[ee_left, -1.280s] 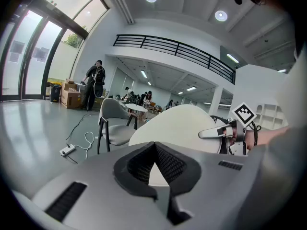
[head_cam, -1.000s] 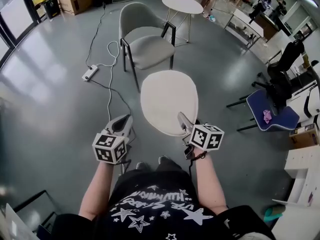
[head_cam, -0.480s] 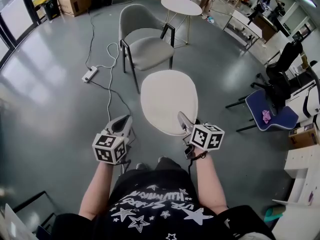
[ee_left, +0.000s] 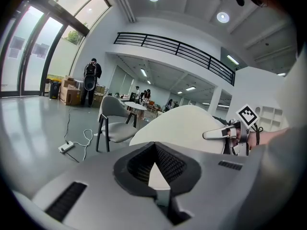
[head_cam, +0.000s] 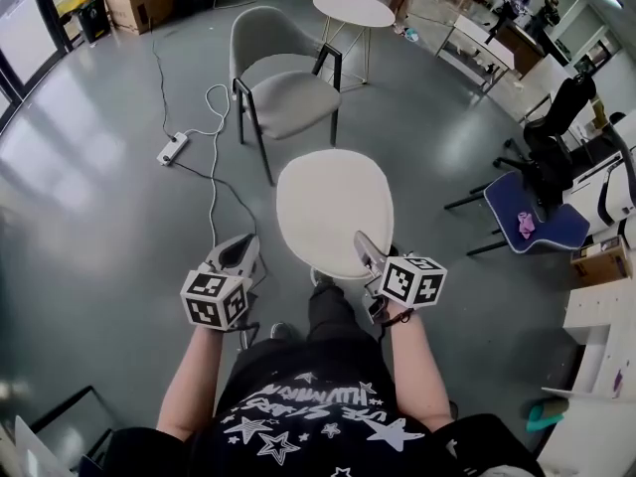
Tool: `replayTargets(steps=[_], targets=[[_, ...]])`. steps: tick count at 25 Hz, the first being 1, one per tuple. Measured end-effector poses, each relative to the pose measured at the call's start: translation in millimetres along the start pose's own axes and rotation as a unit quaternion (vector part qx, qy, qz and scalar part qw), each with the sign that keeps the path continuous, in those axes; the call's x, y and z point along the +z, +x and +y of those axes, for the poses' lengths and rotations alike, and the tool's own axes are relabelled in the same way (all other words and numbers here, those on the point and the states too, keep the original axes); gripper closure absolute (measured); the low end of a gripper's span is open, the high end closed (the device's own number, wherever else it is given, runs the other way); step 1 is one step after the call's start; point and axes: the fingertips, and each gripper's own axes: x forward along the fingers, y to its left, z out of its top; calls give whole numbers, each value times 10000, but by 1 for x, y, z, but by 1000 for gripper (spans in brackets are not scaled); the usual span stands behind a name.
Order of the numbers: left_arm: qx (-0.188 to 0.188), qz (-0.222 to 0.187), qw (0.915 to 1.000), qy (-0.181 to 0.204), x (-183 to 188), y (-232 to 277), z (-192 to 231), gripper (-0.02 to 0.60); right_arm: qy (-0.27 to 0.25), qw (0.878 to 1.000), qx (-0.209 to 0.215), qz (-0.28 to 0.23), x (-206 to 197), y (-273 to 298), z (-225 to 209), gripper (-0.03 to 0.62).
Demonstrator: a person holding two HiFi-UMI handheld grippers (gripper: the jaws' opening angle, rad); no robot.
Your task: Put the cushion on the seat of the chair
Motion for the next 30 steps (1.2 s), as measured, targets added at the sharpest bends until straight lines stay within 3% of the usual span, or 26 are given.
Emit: replayTargets(steps=[17, 22, 30], targets=[[83, 308, 9995, -58, 10, 71, 18, 574, 363, 9991, 5, 226, 29, 57, -59, 539], [161, 429, 9989, -86, 20, 108, 30, 574, 292, 9990, 13, 341, 56, 92, -84, 539], [683, 164, 9973, -190, 69, 157, 57, 574, 337, 9983, 283, 380, 121, 151, -119, 539]])
